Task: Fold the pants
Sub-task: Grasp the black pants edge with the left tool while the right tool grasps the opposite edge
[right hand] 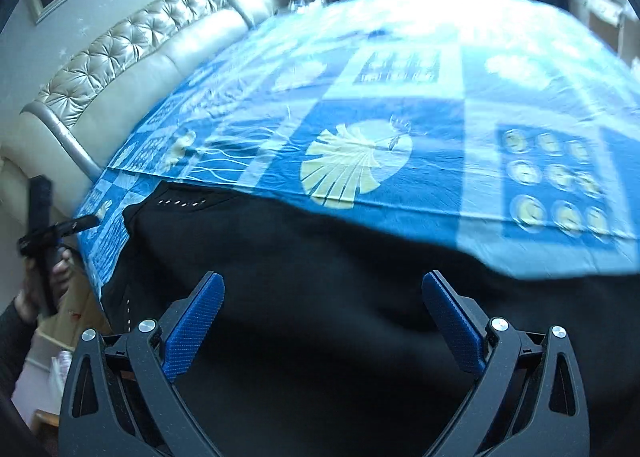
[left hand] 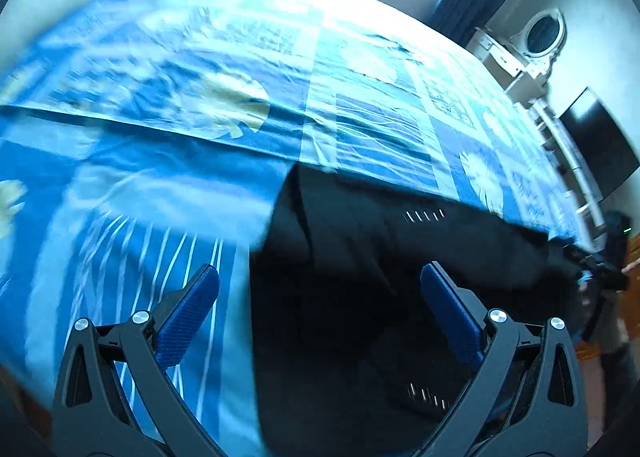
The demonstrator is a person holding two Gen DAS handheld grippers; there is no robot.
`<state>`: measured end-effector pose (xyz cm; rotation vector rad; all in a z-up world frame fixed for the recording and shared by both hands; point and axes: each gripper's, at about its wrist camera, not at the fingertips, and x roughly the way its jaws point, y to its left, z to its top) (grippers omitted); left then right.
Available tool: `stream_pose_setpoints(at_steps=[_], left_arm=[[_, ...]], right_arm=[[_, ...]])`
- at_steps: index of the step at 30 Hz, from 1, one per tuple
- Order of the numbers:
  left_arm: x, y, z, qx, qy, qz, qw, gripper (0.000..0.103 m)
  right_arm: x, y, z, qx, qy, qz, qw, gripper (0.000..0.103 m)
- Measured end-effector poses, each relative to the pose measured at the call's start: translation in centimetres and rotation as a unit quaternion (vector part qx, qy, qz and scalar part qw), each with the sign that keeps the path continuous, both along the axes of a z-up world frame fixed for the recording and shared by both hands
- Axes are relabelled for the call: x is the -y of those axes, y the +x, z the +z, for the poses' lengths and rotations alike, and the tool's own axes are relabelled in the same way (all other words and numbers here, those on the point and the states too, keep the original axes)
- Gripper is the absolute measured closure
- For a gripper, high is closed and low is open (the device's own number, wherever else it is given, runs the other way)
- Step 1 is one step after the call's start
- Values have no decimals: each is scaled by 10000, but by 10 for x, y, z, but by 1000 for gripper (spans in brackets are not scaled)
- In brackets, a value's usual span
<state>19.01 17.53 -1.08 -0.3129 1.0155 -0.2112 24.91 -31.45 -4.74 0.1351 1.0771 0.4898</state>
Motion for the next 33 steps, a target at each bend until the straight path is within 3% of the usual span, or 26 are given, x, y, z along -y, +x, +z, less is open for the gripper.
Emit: stream_pose_setpoints(at_steps=[5,7,11,13,14,15,16,17,18,19,22,26,28,29,30,33], left_arm=[[0,76,-45,-631,80,-552,9964,3],[6,91,-55,-740,192,-716,9945,14],[17,105,-58,-670,340,-1021,9919,22],[19,105,-58,-654,425,-1048,9914,37],[19,105,-57,-678,377,-1080,9911,42],[19,106,-56,-703,280,-1139,9906,58],[20,106,-56,-741,184,-1206,9898,67],[22,106,-55,-759,282,-1207,9894,68],[26,109,-55,-756,362,-1232,9888,70],[28,109,-53,-755,421,-1263,9882,84],[24,108,-38,-667,237,-1073,9917,94],[27,102,-20,-484,133,-1073,9930,96],[30,101,-21,-548,245,-1088,9923,96],[31,100,-22,-561,296,-1077,9922,96],[31,100,-24,-576,314,-1063,9922,96],[33,100,-31,-648,498,-1023,9914,96]], right_arm=[[-5,46,-24,-366,-269,330,9984,4],[-5,57,-32,-479,-359,467,9971,4],[-4,70,-44,-742,-237,741,9942,5],[-6,73,-49,-889,-137,854,9923,6],[-8,72,-51,-957,-68,941,9909,11],[-12,71,-53,-1022,-12,1070,9890,40],[-16,71,-54,-1102,-12,1136,9874,64],[-19,70,-59,-1290,-16,1149,9850,91],[-21,69,-60,-1324,-55,1150,9845,91],[-24,68,-59,-1273,-137,1174,9848,91],[-24,67,-47,-1170,-105,1116,9868,100],[-24,63,-37,-1223,-20,1343,9834,99],[-25,60,-41,-1232,-611,1397,9806,71],[-27,59,-43,-1183,-860,1380,9796,36],[-26,58,-43,-1052,-1032,1356,9797,28],[-19,62,-42,-900,-1166,1204,9817,28]])
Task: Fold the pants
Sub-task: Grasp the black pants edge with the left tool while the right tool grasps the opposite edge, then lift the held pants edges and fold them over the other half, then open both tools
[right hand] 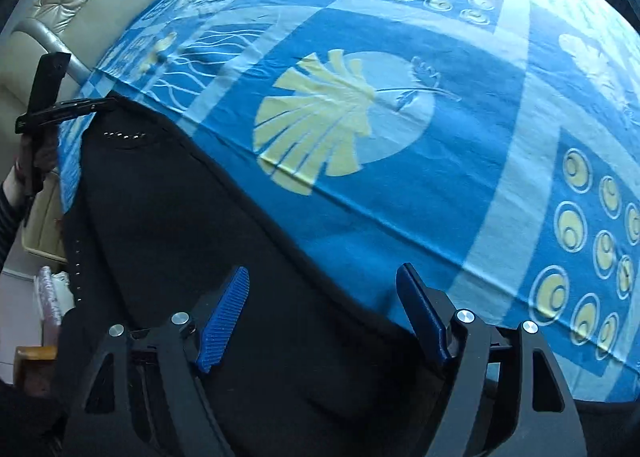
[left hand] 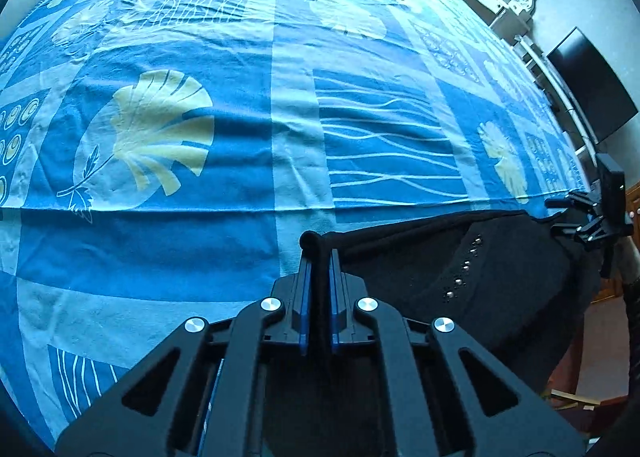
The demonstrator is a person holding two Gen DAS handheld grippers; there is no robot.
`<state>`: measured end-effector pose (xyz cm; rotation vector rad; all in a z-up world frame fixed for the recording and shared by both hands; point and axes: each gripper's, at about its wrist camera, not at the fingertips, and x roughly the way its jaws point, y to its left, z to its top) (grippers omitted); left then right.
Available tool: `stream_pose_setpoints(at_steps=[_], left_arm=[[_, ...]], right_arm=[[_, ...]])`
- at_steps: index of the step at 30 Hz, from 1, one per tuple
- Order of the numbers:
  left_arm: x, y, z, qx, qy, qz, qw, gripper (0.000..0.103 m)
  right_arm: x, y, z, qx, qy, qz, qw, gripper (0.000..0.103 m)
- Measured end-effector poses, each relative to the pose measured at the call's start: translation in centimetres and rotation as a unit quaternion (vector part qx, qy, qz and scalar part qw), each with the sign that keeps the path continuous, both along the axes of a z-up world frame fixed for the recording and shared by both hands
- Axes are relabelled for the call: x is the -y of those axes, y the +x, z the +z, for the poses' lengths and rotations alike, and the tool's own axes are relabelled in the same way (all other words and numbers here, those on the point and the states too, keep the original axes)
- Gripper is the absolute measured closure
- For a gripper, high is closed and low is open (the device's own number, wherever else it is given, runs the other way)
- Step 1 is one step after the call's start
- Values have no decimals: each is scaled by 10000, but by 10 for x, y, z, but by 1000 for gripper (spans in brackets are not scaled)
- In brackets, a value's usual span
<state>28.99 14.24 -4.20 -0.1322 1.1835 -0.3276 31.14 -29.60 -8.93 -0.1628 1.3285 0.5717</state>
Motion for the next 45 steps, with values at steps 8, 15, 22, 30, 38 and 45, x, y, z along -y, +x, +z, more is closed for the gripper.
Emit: stream_pose_setpoints(at_steps=[8,15,22,30,38,45], left_arm=[[5,-1,1,139,167,0,9998,97],[-16,-26,54,713,-668,378,9945,98],[-27,-97,74,974,-1045,439,9888,98],[-37,-182,40,645,-1232,630,9883,98],[-44,-223,-7,120,-1277,1085,9858,86],[-51,-261,-7,-143,-1963,1811,9636,62]], right_arm=[[-7,-7,-2,-247,-238,208,9992,97],[3,-50,75,1189,-7,-239,9926,97],[-15,-146,90,1962,-128,-180,9803,97],[-20,-228,42,1862,-316,-133,9819,97],[-17,-260,16,1683,-357,-440,9841,82],[21,-280,30,908,1260,-1506,9763,44]])
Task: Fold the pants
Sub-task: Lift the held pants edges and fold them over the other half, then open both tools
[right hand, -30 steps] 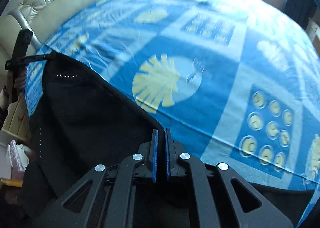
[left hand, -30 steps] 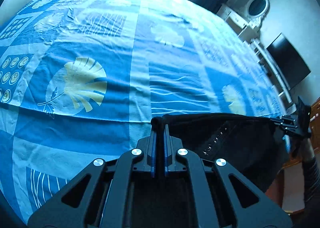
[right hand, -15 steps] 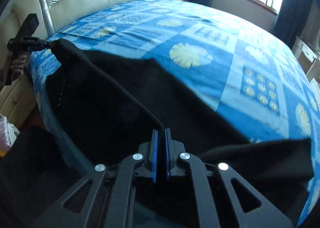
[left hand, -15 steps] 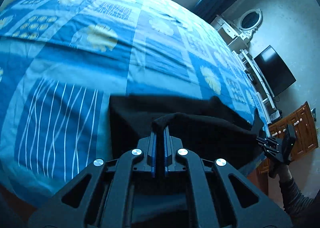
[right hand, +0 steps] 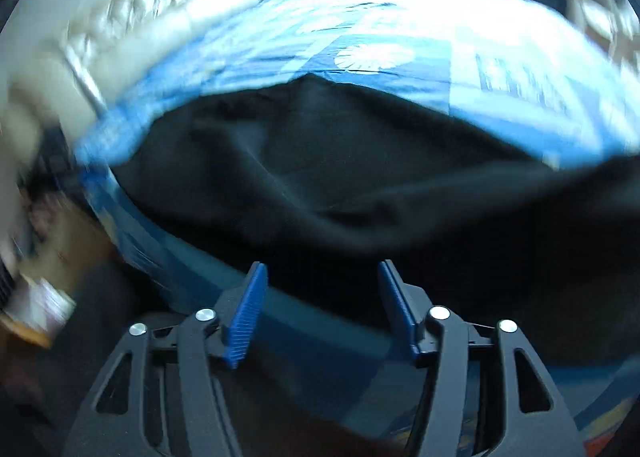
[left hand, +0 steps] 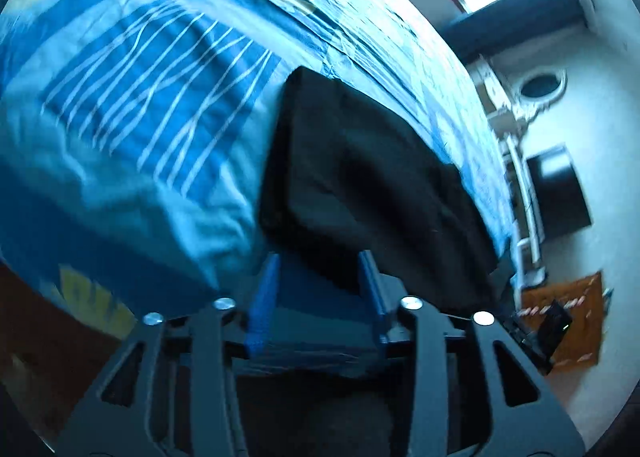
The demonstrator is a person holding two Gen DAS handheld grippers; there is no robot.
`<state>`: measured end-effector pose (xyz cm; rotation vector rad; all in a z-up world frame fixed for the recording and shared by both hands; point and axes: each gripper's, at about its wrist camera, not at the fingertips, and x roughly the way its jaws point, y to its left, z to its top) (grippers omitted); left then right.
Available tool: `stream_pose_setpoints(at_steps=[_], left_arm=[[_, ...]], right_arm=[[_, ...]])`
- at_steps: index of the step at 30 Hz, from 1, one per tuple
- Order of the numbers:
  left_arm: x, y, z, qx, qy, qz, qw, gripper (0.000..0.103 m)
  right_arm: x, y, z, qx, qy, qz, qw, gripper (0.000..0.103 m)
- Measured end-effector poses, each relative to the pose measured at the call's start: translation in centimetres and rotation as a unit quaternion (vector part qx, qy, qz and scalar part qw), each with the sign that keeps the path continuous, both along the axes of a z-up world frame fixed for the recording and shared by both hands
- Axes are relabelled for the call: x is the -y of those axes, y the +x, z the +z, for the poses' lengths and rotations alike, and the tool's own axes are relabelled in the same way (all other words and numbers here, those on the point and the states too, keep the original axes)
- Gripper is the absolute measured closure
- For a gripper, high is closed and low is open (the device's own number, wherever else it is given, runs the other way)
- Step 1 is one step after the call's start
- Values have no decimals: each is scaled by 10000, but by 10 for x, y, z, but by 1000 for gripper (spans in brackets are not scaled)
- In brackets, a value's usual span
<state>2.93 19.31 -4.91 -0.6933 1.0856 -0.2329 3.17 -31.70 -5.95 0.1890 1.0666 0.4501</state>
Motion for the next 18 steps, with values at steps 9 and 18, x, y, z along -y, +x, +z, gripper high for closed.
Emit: stream_pose_setpoints(at_steps=[9,18], left_arm=[[24,5,-4,-93,-62,449,9989,55],[36,20,-4,-218,776,671,9945,69]], right_arm=[[34,6,-26,-884,1877,-1171,9712,42],[42,24,-34,-1109,2280,-2013,9461,48]])
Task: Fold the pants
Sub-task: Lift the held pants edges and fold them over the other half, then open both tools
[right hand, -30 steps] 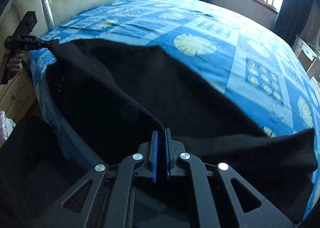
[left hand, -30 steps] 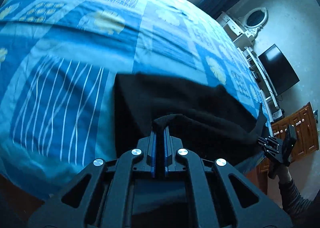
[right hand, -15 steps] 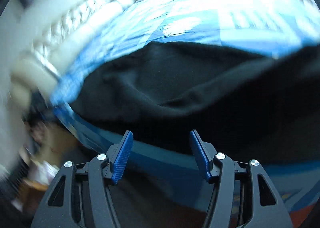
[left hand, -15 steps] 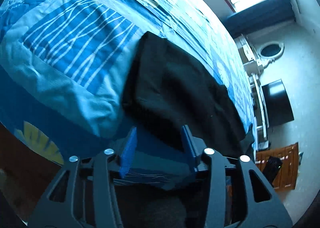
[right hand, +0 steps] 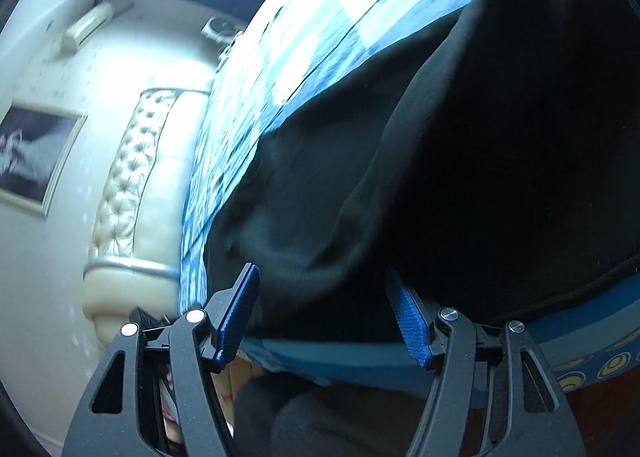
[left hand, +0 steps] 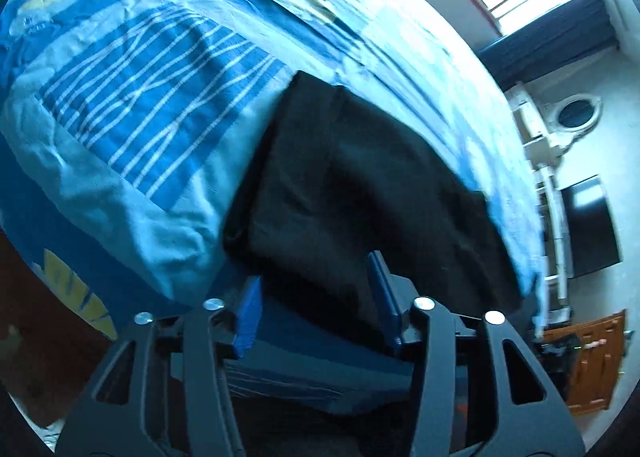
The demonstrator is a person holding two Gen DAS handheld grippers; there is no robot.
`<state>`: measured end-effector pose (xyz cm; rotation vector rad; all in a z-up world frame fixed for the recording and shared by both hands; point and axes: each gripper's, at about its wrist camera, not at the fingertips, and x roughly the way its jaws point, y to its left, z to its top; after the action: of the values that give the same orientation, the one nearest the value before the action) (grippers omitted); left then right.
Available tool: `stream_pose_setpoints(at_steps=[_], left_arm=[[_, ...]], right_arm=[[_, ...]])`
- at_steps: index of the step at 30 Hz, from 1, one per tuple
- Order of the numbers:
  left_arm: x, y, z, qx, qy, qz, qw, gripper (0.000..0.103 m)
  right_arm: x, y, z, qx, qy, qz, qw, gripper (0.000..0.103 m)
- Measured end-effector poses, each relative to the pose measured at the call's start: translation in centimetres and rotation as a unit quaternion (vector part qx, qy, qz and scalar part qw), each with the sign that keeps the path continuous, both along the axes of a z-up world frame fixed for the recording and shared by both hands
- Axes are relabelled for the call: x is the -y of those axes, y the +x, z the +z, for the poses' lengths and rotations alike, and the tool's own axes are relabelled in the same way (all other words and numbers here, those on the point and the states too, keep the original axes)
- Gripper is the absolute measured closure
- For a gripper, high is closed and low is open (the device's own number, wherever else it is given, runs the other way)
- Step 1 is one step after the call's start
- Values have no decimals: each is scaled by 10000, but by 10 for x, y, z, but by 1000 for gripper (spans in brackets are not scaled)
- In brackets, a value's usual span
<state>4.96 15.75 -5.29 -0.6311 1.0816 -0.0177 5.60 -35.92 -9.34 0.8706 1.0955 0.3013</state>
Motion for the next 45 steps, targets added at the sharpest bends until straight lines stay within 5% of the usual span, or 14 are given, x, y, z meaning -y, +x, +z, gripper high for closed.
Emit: stream_pose_setpoints(at_steps=[1,3,9,12,15,19,21,26,29,32,36,41,45], left_arm=[[0,2,-2,-98,146,44,9998,81],[2,6,-8,-247,221,78,9994,84],[2,3,-8,-184,331,59,9993,89],[-1,1,-12,-165,317,44,9994,89],[4,-3,-5,-101,493,-94,9987,86],[14,-10,10,-19,728,-242,9971,84],[21,-15,19,59,841,-332,9959,83],[43,-9,30,246,1153,-512,9917,69],[56,-1,30,310,1372,-573,9884,62],[63,4,29,356,1532,-621,9856,60],[65,8,28,477,1650,-646,9830,59],[69,17,29,615,1417,-378,9873,51],[85,23,27,572,1309,-451,9887,46]], right_arm=[[-2,1,1,-21,-175,14,9998,55],[-4,1,4,5,-364,65,9993,90],[-2,-21,-2,0,-524,97,9986,93],[3,-20,-18,-104,-208,22,9997,93],[13,-20,-11,-208,28,-77,9997,83],[44,-22,33,190,-551,-162,9982,66],[75,-21,54,349,-888,-472,9943,48],[180,7,97,413,-1653,-1489,9741,45],[252,16,107,162,-2162,-2281,9492,44],[315,-15,96,-187,-1665,-3228,9315,44],[347,-98,60,-54,-144,-4040,9146,44],[321,-135,7,68,1566,-4075,8997,44],[314,-120,-10,412,2087,-4094,8872,44]])
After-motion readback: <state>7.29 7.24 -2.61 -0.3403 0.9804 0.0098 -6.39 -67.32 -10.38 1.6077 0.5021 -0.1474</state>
